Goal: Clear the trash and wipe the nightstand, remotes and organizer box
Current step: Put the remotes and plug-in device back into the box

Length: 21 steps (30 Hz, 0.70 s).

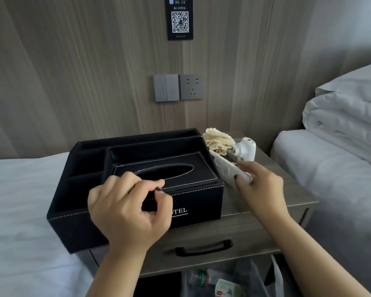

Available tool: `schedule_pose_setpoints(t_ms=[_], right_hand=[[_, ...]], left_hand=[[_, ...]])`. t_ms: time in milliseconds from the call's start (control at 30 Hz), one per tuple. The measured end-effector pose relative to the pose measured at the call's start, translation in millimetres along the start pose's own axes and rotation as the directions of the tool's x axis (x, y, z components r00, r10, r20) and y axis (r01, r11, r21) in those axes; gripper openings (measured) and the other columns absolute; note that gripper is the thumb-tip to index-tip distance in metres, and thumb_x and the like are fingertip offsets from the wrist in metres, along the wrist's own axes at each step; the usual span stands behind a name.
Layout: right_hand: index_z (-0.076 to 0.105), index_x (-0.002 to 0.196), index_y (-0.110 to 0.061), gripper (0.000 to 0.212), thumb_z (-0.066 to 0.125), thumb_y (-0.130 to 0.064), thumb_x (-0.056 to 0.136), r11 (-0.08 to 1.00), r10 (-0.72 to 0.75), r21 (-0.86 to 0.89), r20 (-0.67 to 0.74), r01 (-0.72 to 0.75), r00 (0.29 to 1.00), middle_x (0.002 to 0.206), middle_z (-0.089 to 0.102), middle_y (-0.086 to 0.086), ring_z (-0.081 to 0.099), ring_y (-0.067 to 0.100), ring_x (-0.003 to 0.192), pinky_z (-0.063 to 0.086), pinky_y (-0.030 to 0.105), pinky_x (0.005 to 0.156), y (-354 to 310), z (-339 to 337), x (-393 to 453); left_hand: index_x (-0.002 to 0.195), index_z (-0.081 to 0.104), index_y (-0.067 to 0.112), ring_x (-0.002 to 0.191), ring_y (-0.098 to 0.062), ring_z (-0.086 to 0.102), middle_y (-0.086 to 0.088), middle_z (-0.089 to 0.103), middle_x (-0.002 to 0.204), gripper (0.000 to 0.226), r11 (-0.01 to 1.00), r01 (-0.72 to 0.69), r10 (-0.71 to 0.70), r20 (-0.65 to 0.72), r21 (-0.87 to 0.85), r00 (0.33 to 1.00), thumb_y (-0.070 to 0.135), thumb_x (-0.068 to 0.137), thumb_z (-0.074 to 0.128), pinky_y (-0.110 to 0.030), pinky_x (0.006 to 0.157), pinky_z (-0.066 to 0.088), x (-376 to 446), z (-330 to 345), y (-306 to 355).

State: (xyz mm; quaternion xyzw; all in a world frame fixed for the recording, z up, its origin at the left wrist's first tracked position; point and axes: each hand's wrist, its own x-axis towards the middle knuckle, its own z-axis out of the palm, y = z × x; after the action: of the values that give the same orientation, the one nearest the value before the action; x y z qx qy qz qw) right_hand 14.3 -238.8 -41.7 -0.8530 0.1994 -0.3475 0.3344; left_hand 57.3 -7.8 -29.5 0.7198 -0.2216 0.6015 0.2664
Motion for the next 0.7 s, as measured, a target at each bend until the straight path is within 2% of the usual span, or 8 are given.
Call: schedule_pose_setpoints(t_ms=[100, 167, 233, 333, 400, 467, 567, 700], right_hand=[[0.076, 0.096, -0.027, 0.021, 0.065, -0.013, 0.084, 0.841, 0.330, 0.449, 0.021, -0.304, 0.944, 0.093, 0.075, -0.013, 0.068, 0.011, 0.096, 0.054, 0.040, 0.093, 11, -14, -5], [0.076, 0.092, -0.025, 0.016, 0.068, -0.013, 0.084, 0.649, 0.439, 0.686, 0.015, -0.329, 0.898, 0.093, 0.075, -0.010, 0.070, 0.014, 0.096, 0.056, 0.039, 0.090, 5, -27, -14], [0.072, 0.103, -0.022, 0.020, 0.068, -0.010, 0.088, 0.481, 0.446, 0.842, 0.006, -0.245, 0.895, 0.102, 0.074, -0.003, 0.070, 0.018, 0.101, 0.057, 0.033, 0.086, -12, -38, -26], [0.063, 0.119, -0.019, 0.037, 0.064, -0.001, 0.087, 0.344, 0.274, 0.931, 0.028, -0.125, 0.961, 0.116, 0.070, 0.003, 0.068, 0.021, 0.107, 0.057, 0.035, 0.086, -45, -46, -46], [0.059, 0.126, -0.017, 0.051, 0.064, 0.001, 0.079, 0.304, 0.116, 0.948, 0.058, -0.091, 0.992, 0.118, 0.068, 0.007, 0.068, 0.023, 0.107, 0.057, 0.037, 0.086, -59, -40, -58], [0.057, 0.127, -0.014, 0.057, 0.063, 0.004, 0.074, 0.318, -0.020, 0.944, 0.092, -0.081, 0.996, 0.118, 0.068, 0.009, 0.069, 0.023, 0.104, 0.057, 0.033, 0.083, -69, -33, -70], [0.058, 0.126, -0.010, 0.054, 0.068, 0.007, 0.075, 0.344, -0.144, 0.931, 0.180, -0.121, 0.973, 0.118, 0.067, 0.012, 0.069, 0.027, 0.103, 0.057, 0.029, 0.078, -71, -18, -85], [0.061, 0.121, -0.008, 0.048, 0.070, 0.003, 0.075, 0.415, -0.247, 0.902, 0.237, -0.118, 0.940, 0.116, 0.068, 0.011, 0.068, 0.027, 0.103, 0.057, 0.029, 0.076, -75, -9, -96]], left_hand=[[0.065, 0.075, 0.022, 0.053, -0.017, 0.049, 0.008, 0.056, 0.057, 0.019, 0.999, 0.017, -0.015, 0.044, -0.046, 0.999, 0.021, 0.072, 0.057, -0.034, 0.063, 0.032, 0, 9, 0], [0.067, 0.076, 0.022, 0.055, -0.017, 0.049, 0.009, 0.056, 0.059, 0.020, 0.997, 0.052, -0.046, 0.097, -0.063, 0.994, 0.023, 0.073, 0.057, -0.035, 0.065, 0.034, 1, 11, 2], [0.071, 0.076, 0.021, 0.059, -0.016, 0.051, 0.010, 0.057, 0.061, 0.021, 0.992, 0.105, -0.092, 0.163, -0.069, 0.982, 0.024, 0.076, 0.056, -0.037, 0.068, 0.038, 5, 10, 5], [0.091, 0.076, 0.019, 0.073, -0.009, 0.060, 0.014, 0.063, 0.073, 0.025, 0.934, 0.249, -0.170, 0.296, -0.256, 0.940, 0.024, 0.086, 0.052, -0.044, 0.077, 0.048, 14, 2, 20], [0.112, 0.069, 0.022, 0.093, -0.005, 0.065, 0.016, 0.068, 0.089, 0.026, 0.796, 0.431, -0.260, 0.404, -0.424, 0.877, 0.025, 0.092, 0.052, -0.041, 0.089, 0.050, 23, -7, 35], [0.129, 0.056, 0.027, 0.108, -0.001, 0.062, 0.017, 0.070, 0.102, 0.037, 0.599, 0.627, -0.348, 0.544, -0.497, 0.763, 0.034, 0.093, 0.055, -0.030, 0.097, 0.046, 32, -14, 44], [0.139, 0.043, 0.032, 0.108, 0.002, 0.063, 0.016, 0.072, 0.108, 0.053, 0.311, 0.795, -0.321, 0.729, -0.521, 0.604, 0.041, 0.090, 0.060, -0.023, 0.091, 0.049, 42, -23, 46], [0.140, 0.044, 0.026, 0.102, -0.014, 0.070, 0.000, 0.075, 0.106, 0.060, 0.121, 0.809, -0.296, 0.757, -0.576, 0.583, 0.012, 0.085, 0.064, -0.026, 0.081, 0.057, 45, -31, 33]])
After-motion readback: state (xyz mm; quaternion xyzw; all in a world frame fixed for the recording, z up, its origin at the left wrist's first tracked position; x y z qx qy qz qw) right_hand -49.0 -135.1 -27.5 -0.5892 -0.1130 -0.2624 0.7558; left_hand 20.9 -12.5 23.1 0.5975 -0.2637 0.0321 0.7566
